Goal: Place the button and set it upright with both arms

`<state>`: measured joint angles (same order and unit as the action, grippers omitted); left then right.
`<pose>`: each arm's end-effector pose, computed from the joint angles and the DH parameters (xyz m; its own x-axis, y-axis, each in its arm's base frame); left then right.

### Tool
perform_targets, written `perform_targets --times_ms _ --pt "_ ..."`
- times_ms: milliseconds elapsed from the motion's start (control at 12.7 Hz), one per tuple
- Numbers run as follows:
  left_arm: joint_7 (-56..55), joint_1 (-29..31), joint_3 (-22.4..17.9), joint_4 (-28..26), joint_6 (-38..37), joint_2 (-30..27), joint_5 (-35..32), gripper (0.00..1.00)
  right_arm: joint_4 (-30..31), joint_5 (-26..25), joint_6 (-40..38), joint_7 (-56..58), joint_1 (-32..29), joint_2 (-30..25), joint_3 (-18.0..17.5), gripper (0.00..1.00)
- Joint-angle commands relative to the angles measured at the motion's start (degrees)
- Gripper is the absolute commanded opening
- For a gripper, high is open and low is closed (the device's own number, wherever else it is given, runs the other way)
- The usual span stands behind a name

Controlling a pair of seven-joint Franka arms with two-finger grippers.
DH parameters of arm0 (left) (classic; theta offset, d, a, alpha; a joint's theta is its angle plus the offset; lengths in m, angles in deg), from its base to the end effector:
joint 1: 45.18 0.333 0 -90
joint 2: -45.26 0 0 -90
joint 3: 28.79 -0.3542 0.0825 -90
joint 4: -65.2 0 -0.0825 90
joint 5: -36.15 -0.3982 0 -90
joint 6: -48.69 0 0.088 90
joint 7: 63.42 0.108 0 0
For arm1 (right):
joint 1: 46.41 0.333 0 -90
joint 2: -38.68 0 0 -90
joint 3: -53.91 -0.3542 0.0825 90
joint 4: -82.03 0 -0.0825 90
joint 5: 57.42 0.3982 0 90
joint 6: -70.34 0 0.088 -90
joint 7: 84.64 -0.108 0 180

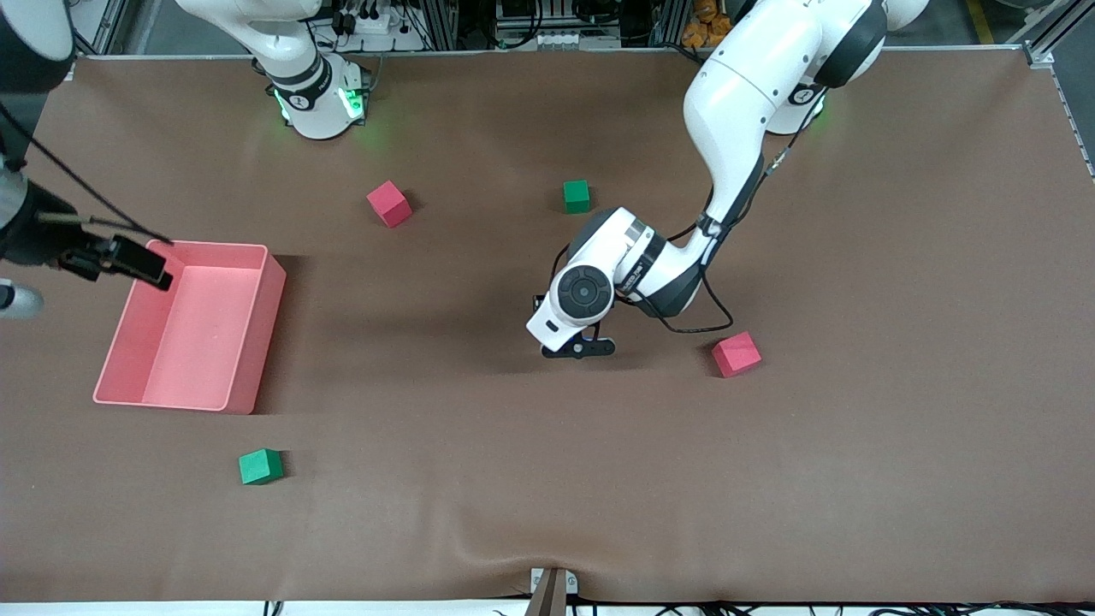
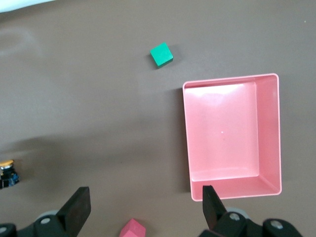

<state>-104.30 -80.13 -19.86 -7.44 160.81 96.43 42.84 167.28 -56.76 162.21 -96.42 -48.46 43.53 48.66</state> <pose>0.5706 -0.5170 0.2209 0.9546 0.0413 -0.2950 0.0528 -0.9981 0.0310 0.6008 0.0321 0.6558 0.9883 -0.1501 0.0266 -0.1494 -0.9884 -0.0252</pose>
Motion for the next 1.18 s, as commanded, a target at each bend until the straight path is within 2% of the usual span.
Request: perform_targets --times_ms 0,473,789,1104 --pt "-0.61 -0.65 -0.32 2.59 1.08 2.01 1.05 0.81 12.82 -0.48 5.16 1.32 -1.12 -8.18 -0.63 1.00" --pt "-0.61 -0.74 0.21 3.03 2.75 2.89 1.05 0.79 7.14 -1.71 4.38 8.00 -1.38 -6.44 -0.64 1.00" --pt "0.09 -0.74 0.21 3.03 3.02 3.15 1.05 0.76 -0.25 -4.18 -3.08 7.92 -1.38 -3.10 -0.64 1.00" --pt "2.46 -0.56 0.21 2.94 3.63 3.33 1.05 0.70 -0.35 -3.74 -3.18 8.61 -1.56 -3.00 0.07 1.00"
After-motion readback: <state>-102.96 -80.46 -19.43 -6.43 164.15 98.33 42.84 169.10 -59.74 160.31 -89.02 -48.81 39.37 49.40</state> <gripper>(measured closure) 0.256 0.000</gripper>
